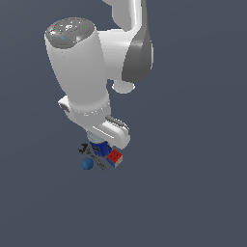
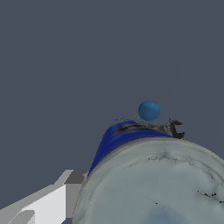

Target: Pick up a designated object from a clutter of objects.

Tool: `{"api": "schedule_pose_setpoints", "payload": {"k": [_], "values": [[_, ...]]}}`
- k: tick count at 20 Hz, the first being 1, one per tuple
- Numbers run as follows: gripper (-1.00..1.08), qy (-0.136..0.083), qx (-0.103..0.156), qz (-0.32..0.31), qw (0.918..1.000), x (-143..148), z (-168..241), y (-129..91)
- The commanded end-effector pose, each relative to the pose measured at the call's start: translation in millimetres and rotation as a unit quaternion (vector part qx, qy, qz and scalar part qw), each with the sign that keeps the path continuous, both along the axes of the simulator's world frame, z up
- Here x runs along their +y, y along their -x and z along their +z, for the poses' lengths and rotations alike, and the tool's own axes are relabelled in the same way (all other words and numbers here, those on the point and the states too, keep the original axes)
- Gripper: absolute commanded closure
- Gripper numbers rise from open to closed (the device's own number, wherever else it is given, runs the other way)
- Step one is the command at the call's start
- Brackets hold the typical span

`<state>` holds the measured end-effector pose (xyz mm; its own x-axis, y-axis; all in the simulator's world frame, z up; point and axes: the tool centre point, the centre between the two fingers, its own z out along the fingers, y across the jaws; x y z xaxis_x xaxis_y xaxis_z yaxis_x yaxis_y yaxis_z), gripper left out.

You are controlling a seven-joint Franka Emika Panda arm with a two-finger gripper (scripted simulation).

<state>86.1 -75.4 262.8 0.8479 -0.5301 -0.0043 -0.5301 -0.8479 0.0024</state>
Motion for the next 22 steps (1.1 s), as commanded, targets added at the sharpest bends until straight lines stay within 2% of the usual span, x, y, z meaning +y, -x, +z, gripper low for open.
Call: {"api": "schedule_pose_setpoints", "payload": {"k": [1, 12, 17, 22], "values": [[1.08, 0.001, -0.002, 0.000, 1.0000, 19.5, 25.7, 5.8], [1.08, 0.001, -0.002, 0.000, 1.0000, 92.5, 111.7, 25.2], [1.08, 0.001, -0.002, 0.000, 1.0000, 108.5, 130.6, 28.4], [1.08, 0.000, -0.002, 0.000, 1.0000, 112.1, 134.4, 27.7]]}}
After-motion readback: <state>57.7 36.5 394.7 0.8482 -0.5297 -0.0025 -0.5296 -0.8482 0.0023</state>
